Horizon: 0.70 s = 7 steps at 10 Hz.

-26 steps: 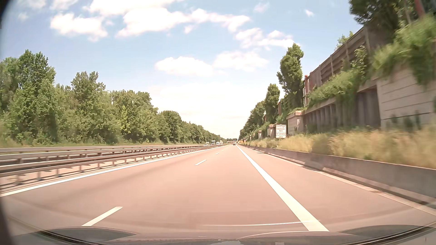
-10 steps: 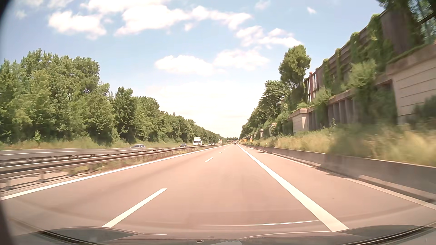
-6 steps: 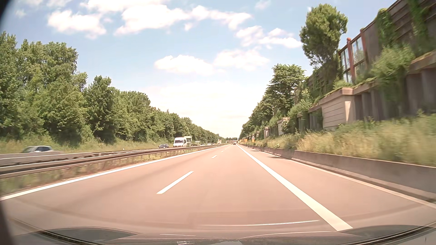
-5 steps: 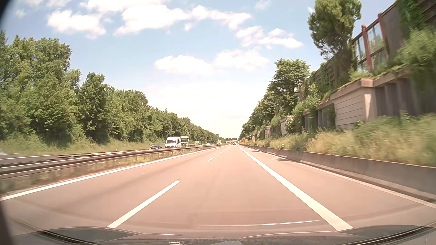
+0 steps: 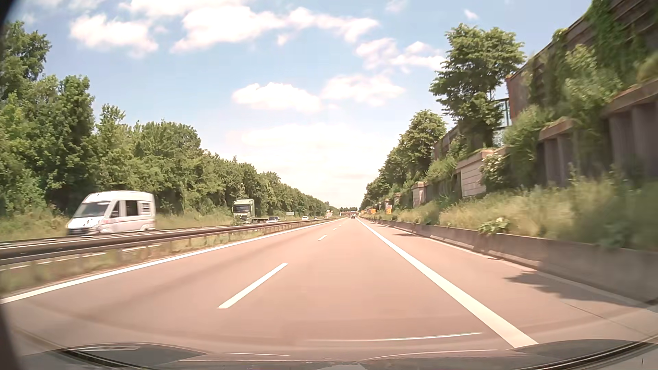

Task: Follow the waypoints while adhering to traffic rules and regulations

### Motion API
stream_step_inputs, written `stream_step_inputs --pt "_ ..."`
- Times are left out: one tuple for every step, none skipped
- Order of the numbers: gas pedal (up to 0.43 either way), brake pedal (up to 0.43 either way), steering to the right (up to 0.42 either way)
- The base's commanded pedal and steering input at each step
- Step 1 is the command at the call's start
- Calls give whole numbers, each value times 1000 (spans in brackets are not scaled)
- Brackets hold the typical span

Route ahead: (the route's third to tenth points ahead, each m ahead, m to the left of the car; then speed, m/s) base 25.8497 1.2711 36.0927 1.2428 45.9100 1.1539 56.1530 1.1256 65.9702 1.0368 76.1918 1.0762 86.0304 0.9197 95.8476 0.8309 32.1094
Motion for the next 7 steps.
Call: stream_step_inputs --pt "248 12 3" --pt "248 12 3" --pt "248 12 3" --pt "248 12 2" --pt "248 12 1" --pt "248 12 0" --pt "248 12 -1"
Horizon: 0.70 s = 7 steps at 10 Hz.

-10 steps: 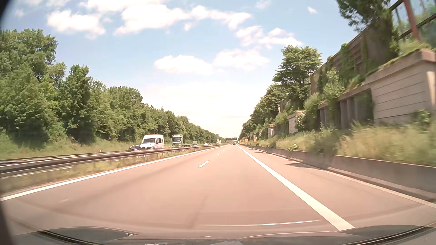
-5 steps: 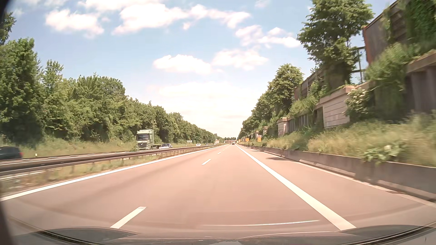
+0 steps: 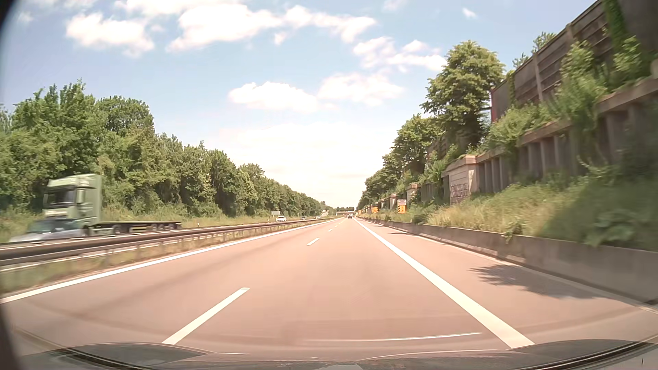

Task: Follow the waypoints while adhering to traffic rules and regulations

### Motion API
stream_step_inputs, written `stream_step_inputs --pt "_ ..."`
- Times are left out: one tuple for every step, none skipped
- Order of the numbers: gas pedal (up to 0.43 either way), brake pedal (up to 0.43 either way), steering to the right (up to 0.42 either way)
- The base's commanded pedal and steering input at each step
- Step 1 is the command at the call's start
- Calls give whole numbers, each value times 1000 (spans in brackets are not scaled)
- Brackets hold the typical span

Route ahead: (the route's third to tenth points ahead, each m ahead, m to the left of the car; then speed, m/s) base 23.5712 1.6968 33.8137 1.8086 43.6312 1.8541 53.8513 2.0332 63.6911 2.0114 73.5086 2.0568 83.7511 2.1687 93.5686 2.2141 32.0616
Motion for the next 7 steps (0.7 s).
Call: stream_step_inputs --pt "248 12 -1" --pt "248 12 0" --pt "248 12 -1" --pt "248 12 -1" --pt "248 12 -1" --pt "248 12 -1" --pt "248 6 -1"
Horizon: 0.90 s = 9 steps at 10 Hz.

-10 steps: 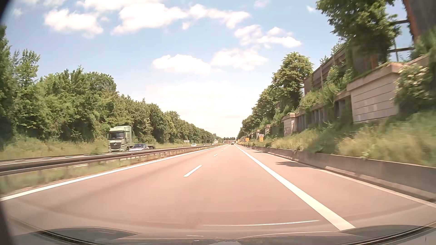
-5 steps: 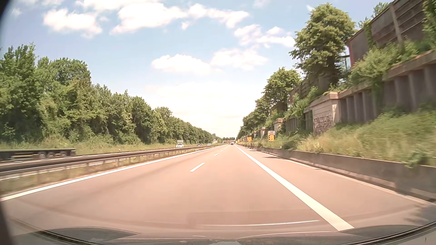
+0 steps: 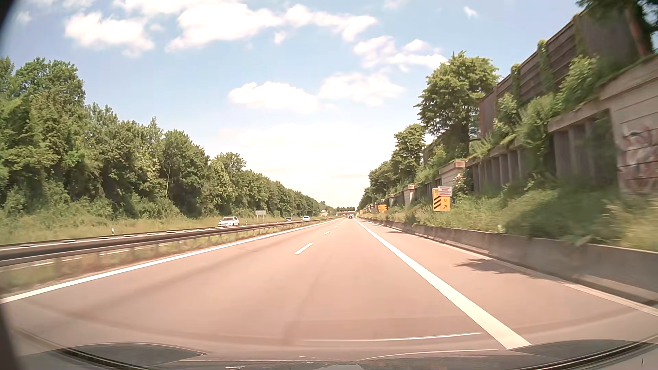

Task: Follow the waypoints while adhering to traffic rules and regulations

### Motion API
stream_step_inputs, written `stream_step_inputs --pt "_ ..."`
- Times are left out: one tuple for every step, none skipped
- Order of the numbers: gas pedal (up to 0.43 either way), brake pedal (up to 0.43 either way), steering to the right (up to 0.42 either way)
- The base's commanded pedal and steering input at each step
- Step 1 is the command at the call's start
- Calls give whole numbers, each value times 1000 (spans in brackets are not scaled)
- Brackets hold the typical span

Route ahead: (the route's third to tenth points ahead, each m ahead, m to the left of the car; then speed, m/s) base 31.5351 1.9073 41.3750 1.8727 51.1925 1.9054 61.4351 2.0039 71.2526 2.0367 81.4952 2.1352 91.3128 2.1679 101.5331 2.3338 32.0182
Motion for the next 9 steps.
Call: stream_step_inputs --pt "248 12 -1" --pt "240 12 -1" --pt "228 12 -1" --pt "220 12 0" --pt "220 12 1" --pt "220 12 1" --pt "220 12 2" --pt "220 12 1" --pt "220 6 1"
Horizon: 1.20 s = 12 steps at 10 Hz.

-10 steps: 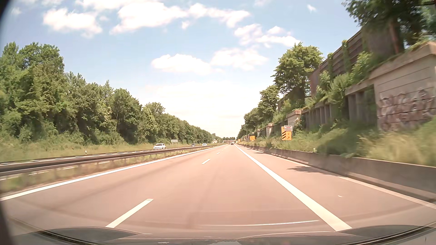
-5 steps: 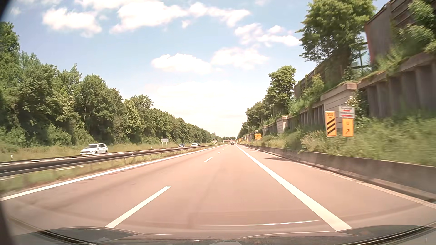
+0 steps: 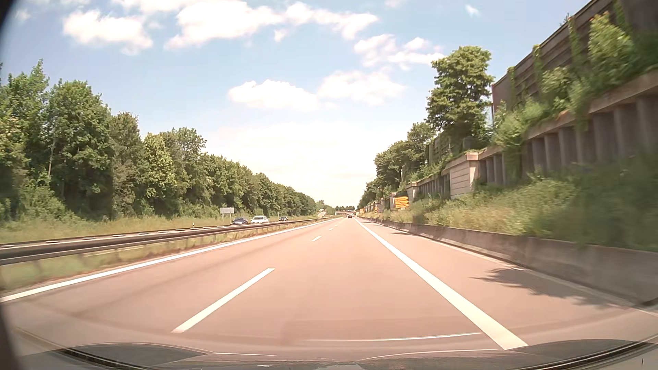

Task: Follow the waypoints while adhering to traffic rules and regulations

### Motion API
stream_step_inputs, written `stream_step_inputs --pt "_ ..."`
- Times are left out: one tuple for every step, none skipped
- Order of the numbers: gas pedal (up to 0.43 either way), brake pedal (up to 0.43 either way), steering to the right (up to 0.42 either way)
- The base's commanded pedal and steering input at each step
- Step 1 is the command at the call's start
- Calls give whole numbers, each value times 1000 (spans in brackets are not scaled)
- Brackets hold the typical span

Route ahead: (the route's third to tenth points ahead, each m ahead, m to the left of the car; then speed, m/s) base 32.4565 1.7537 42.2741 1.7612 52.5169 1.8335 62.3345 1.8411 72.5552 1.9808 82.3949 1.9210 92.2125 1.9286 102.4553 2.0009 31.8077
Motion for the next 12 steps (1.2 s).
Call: stream_step_inputs --pt "220 12 1" --pt "220 12 0" --pt "228 12 -1" --pt "228 6 -2" --pt "240 6 -2" --pt "248 12 -2" --pt "248 12 -2" --pt "260 12 -2" --pt "260 12 -2" --pt "260 12 -2" --pt "260 12 -2" --pt "260 12 -2"
